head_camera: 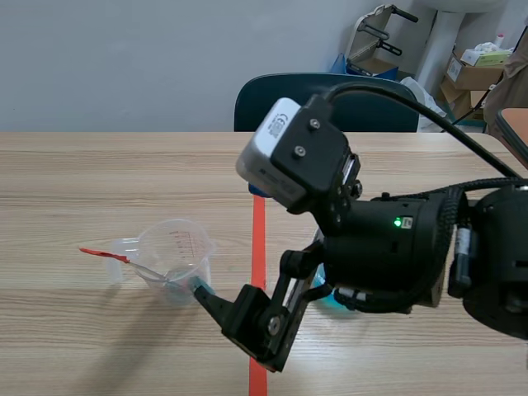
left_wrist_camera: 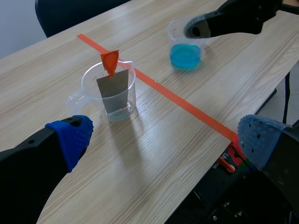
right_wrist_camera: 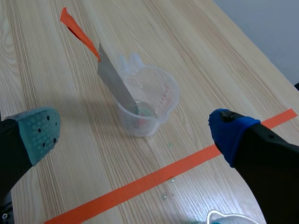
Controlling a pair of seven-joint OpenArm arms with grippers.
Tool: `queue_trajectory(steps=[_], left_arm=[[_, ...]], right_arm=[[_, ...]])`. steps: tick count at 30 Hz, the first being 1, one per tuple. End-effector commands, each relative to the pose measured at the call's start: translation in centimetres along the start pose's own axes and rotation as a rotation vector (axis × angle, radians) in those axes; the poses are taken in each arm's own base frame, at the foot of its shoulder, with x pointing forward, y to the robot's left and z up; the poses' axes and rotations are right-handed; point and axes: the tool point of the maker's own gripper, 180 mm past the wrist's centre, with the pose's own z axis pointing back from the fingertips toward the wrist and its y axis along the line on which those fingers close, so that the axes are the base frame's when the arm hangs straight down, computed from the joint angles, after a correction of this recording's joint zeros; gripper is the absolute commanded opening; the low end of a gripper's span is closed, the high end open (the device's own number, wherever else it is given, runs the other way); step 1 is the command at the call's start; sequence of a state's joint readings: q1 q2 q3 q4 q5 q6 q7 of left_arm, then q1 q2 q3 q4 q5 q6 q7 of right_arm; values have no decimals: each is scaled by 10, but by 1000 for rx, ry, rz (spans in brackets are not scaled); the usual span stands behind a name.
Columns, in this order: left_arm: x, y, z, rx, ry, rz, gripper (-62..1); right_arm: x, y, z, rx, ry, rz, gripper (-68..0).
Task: Do the redox reaction experiment
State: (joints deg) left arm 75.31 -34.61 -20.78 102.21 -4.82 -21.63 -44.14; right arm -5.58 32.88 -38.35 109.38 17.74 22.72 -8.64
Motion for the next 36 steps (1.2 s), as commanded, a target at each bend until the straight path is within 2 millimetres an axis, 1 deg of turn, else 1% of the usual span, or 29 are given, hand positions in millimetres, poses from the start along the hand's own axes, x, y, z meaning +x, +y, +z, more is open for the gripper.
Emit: queue_trajectory(steps=[1, 7, 12, 15, 19, 26, 30, 36], left_arm=[[8, -2, 0, -4, -39, 4, 14], [3, -1, 6, 2, -41, 6, 14], [-8, 3, 13, 30, -12, 25, 14], [-13, 10, 18, 69, -6, 55, 14], [-20, 13, 22, 83, 12, 65, 14], [-24, 13, 25, 88, 27, 68, 14], [-26, 13, 25, 89, 32, 69, 14], [-25, 14, 25, 89, 28, 69, 14]], right_arm=[[10, -6, -1, -2, -17, 34, 4], [24, 10, -15, 80, -35, 99, 4], [36, 26, -24, 150, -63, 148, 4], [38, 34, -32, 185, -71, 163, 4], [35, 41, -45, 215, -74, 159, 4], [37, 42, -67, 223, -141, 162, 4], [39, 42, -74, 220, -195, 171, 4], [34, 41, -86, 208, -227, 171, 4]])
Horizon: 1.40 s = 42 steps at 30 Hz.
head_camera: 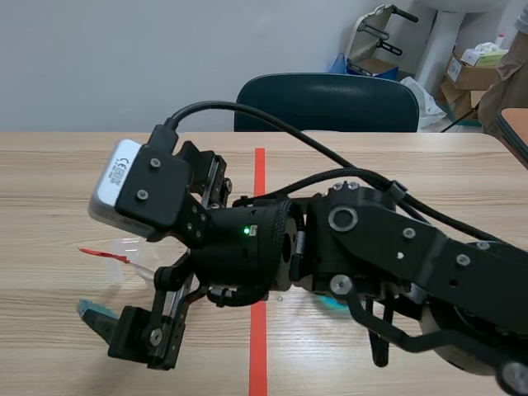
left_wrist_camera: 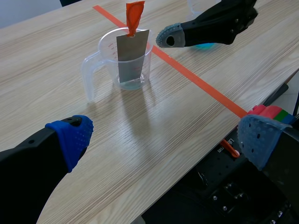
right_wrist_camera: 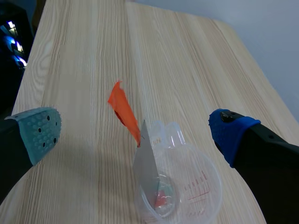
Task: Do the redox reaction experiment
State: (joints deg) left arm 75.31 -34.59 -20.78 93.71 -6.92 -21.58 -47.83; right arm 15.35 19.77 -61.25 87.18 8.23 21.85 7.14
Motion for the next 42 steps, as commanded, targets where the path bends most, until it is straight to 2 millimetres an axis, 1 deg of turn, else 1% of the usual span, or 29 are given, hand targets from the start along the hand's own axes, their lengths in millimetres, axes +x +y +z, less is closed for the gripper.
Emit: queue_trajectory(steps=[1, 4, 8, 13, 20, 21, 32, 38, 42], left_arm=[[5, -1, 0, 7, -25, 11, 14], [10, -1, 0, 8, -54, 11, 14], [17, 3, 0, 27, -93, 26, 14], [17, 3, 0, 28, -89, 27, 14], [16, 3, 0, 28, -88, 27, 14], [16, 3, 0, 28, -87, 27, 14], [16, 3, 0, 28, -85, 27, 14], [16, 3, 0, 28, -84, 27, 14], [15, 3, 0, 28, -80, 27, 14]], right_arm=[[11, -5, -4, -7, -43, 16, 4], [9, -10, -9, -36, -50, 25, 4], [11, -16, -13, -54, -58, 31, 4], [19, -24, -17, -59, -72, 52, 4], [15, -25, -17, -60, -48, 54, 4], [15, -25, -17, -60, -46, 54, -4], [14, -25, -17, -61, -46, 54, -323], [13, -25, -16, -60, -42, 55, -461], [13, -25, -16, -60, -42, 55, -575]])
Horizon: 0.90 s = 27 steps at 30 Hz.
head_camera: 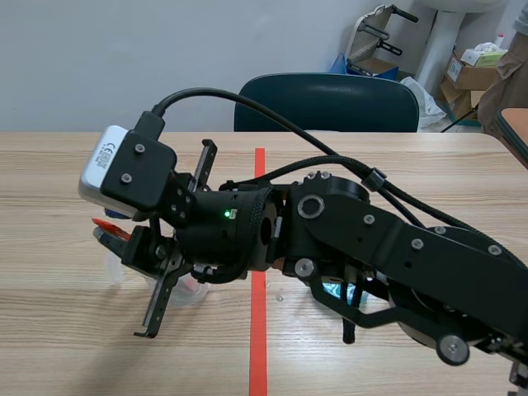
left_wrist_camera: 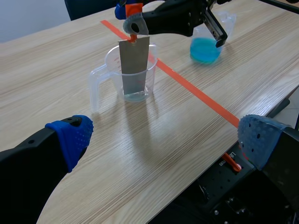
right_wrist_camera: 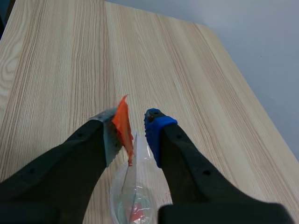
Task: Do the redox reaction experiment
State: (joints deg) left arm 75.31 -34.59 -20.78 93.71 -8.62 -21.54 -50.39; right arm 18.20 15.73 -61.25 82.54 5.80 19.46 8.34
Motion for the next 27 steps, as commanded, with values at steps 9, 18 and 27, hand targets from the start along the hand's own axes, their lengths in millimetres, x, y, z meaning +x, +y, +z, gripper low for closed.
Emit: queue_trajectory(steps=[9, 18, 27], left_arm=[[5, -1, 0, 7, -22, 11, 14], [5, -1, 0, 7, -22, 11, 14], [5, -1, 0, 7, -22, 11, 14]], right_arm=[[13, -8, 0, -13, -38, 7, -669], [16, -26, 4, -53, 1, -33, -669], [34, -42, 12, -75, 24, -51, -669]])
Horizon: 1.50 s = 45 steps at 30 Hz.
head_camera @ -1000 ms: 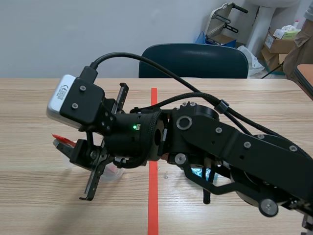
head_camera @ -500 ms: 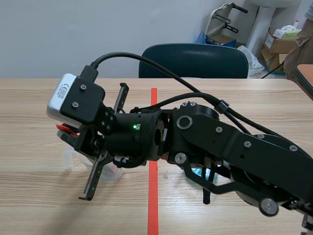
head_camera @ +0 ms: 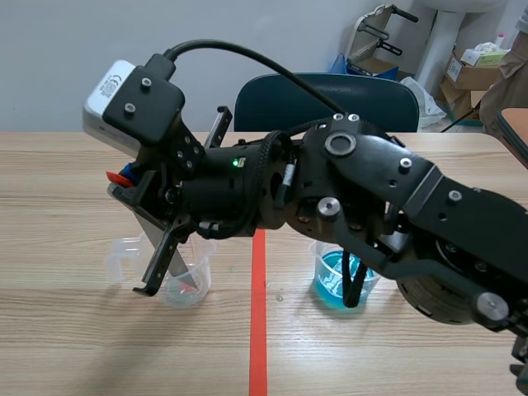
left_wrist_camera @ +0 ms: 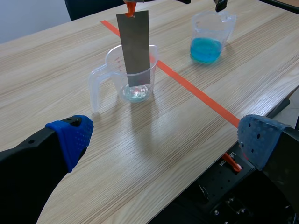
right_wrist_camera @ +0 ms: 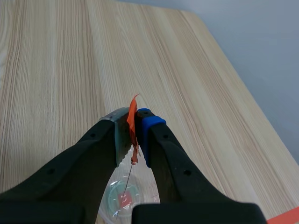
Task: Do the redox reaction experiment
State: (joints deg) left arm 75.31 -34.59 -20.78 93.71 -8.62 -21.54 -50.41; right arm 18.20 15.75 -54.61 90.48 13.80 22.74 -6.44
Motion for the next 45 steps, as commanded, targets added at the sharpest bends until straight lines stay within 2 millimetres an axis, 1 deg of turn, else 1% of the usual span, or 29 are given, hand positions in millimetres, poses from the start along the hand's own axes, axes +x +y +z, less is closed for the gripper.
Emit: queue_trajectory(steps=[1, 6, 10, 16, 21, 31, 45], left_arm=[[4, -1, 0, 7, -22, 11, 14], [4, -1, 0, 7, -22, 11, 14], [4, -1, 0, 7, -22, 11, 14], [4, -1, 0, 7, -22, 11, 14], [4, -1, 0, 7, -22, 11, 14], [5, -1, 0, 7, -22, 11, 14], [4, -1, 0, 7, -22, 11, 14]], right_arm=[[21, -13, 3, -29, -52, 9, -669], [41, -27, 13, -64, -63, -14, -669], [59, -35, 22, -87, -76, -10, -669], [82, -37, 32, -97, -101, -4, -669], [93, -38, 38, -106, -107, 10, -669], [100, -42, 38, -87, -106, -7, -669], [99, -42, 38, -87, -101, -7, -669]])
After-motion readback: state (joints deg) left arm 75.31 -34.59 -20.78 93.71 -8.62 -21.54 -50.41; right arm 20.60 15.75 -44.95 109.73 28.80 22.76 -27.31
